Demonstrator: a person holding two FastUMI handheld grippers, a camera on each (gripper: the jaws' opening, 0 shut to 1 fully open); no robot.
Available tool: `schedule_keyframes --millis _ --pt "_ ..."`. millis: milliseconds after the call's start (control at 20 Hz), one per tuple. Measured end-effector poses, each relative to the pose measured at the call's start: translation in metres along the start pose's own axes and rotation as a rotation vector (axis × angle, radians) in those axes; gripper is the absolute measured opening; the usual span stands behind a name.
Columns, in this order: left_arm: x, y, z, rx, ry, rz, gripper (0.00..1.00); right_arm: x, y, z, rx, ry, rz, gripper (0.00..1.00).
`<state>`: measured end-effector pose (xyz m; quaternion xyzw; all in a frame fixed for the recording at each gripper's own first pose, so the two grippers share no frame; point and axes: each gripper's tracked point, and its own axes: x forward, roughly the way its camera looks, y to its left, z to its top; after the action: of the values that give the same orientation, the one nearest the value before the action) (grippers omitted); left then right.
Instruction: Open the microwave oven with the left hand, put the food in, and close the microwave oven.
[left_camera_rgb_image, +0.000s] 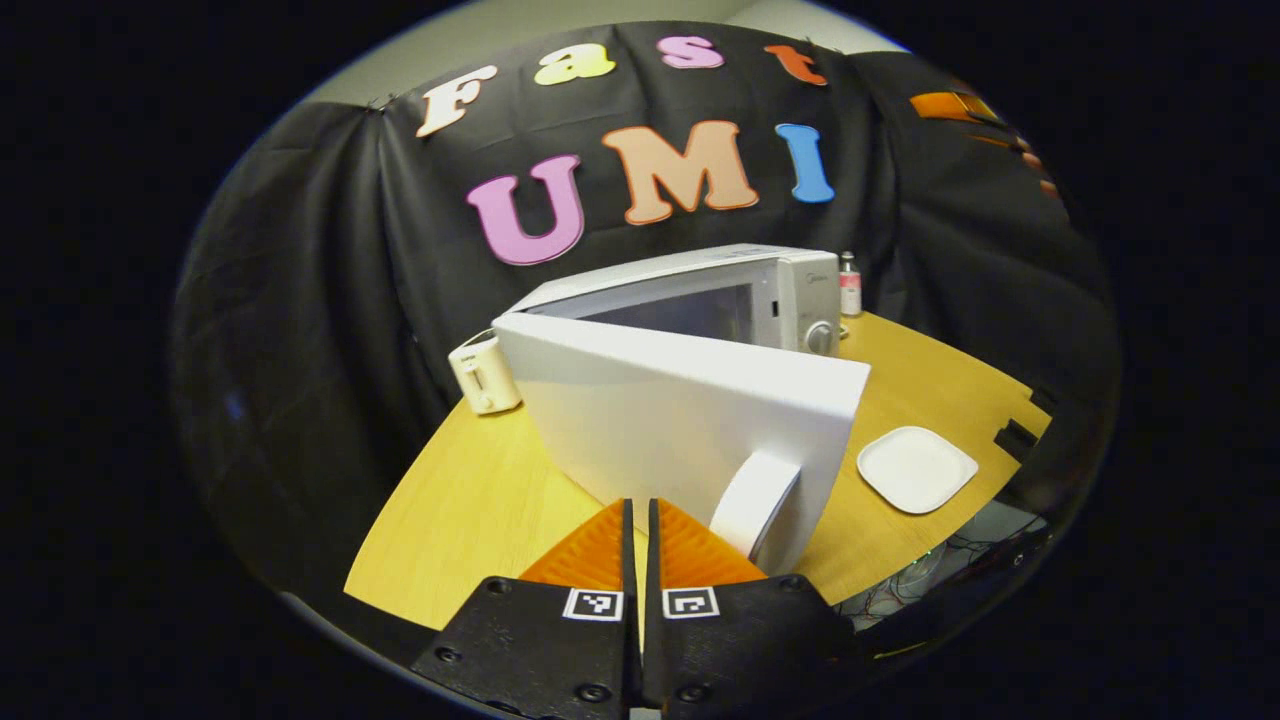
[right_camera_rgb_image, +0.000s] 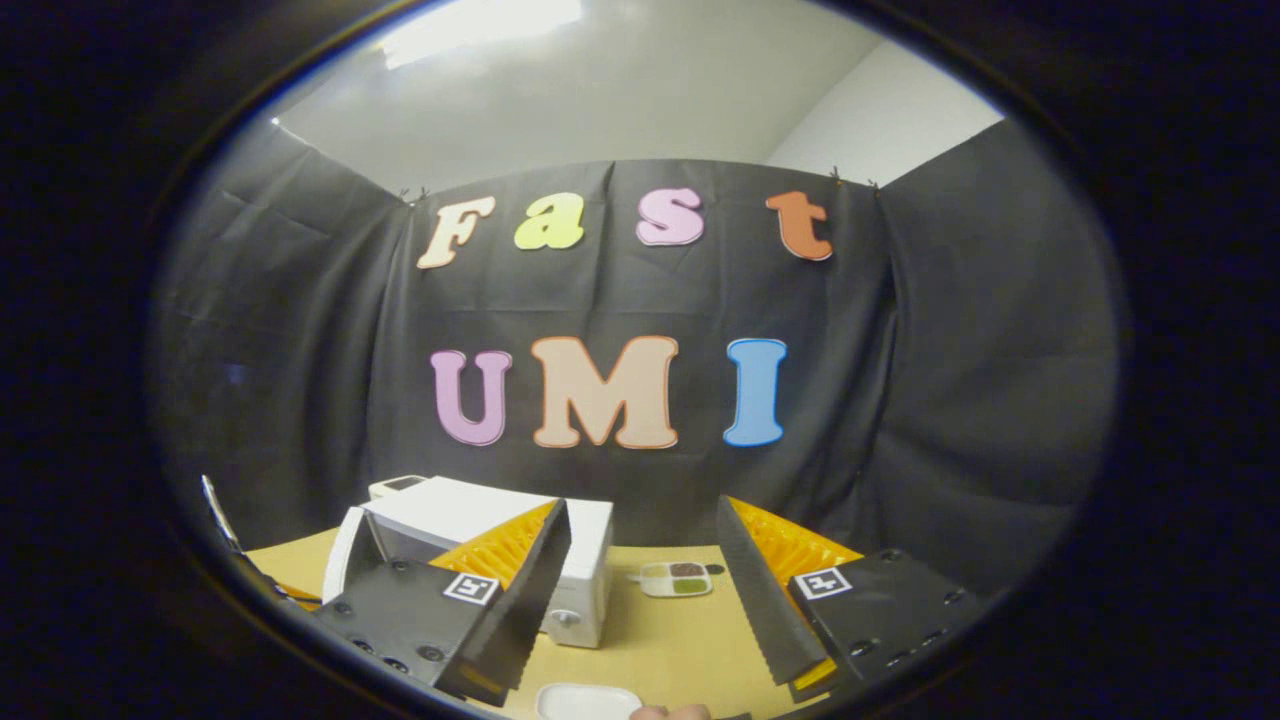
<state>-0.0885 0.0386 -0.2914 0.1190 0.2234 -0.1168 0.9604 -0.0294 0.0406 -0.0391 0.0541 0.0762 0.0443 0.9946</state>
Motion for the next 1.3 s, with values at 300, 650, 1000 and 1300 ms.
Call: schedule_keyframes --millis 300,650,1000,1300 --pt "0.042 -0.049 0.032 0.081 -0.074 -0.107 0.00 -0.031 -0.035 0.002 0.017 0.012 -0.077 0.91" --pt "0.106 -0.090 0.061 0.072 -0.091 -0.173 0.00 -0.064 -0.070 0.006 -0.017 0.004 -0.178 0.91" --pt "0.169 -0.098 0.088 0.070 -0.092 -0.174 0.00 -0.078 -0.098 0.007 -0.027 0.006 -0.257 0.87" --pt "0.191 -0.099 0.101 0.089 -0.102 -0.168 0.00 -0.071 -0.102 0.006 -0.018 0.001 -0.274 0.91"
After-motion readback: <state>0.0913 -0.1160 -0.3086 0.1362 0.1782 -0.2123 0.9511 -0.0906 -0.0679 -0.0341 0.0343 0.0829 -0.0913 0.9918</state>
